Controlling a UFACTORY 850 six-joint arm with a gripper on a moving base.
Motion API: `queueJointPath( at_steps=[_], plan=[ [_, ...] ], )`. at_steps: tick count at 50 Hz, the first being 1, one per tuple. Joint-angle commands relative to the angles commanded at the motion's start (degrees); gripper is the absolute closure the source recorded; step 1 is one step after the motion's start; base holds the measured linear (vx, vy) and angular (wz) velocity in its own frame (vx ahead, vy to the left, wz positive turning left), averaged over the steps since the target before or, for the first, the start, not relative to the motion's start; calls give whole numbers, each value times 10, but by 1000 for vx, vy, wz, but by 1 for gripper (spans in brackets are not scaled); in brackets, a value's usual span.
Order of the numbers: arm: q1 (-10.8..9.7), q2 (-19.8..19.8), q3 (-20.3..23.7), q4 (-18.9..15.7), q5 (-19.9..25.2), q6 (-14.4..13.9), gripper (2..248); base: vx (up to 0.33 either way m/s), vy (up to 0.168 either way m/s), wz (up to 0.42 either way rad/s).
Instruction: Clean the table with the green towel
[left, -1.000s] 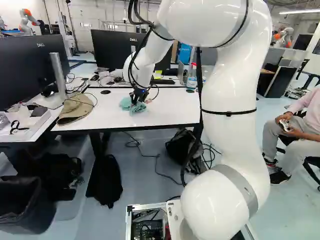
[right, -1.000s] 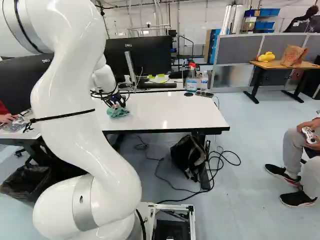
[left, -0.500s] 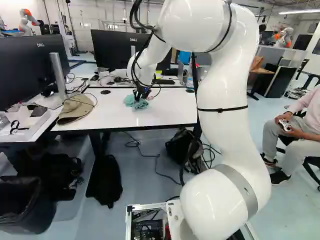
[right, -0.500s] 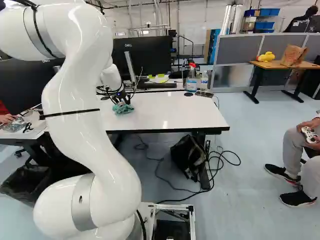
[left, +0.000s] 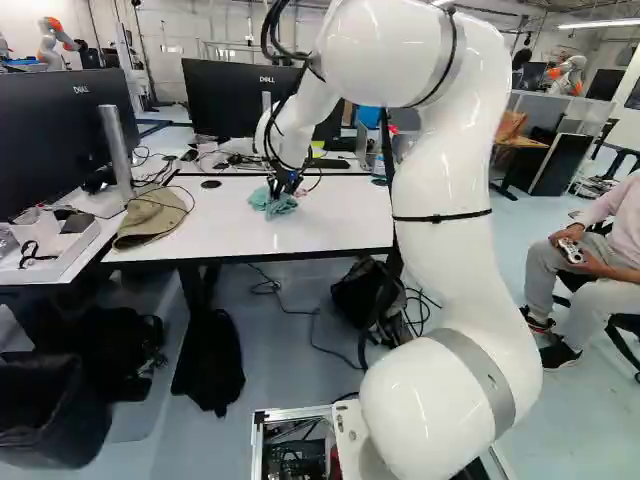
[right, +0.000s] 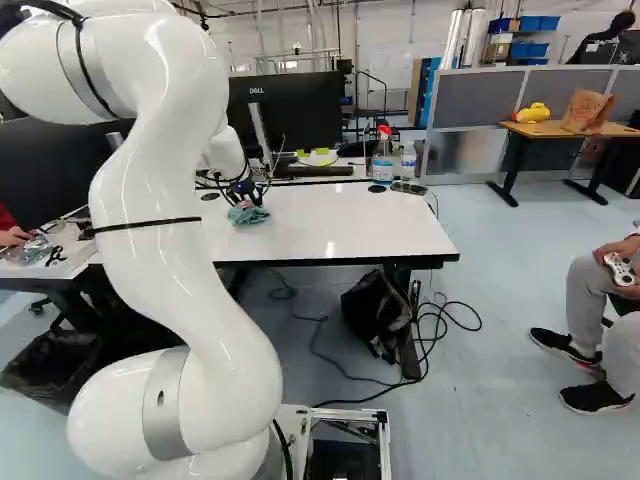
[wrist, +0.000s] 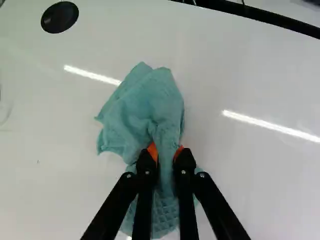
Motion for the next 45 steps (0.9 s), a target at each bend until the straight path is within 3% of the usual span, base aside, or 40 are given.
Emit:
queueJointPath(
  at_steps=[45],
  plan=[
    [-62,142,125,0,0,0,199,0,0,0]
  ],
)
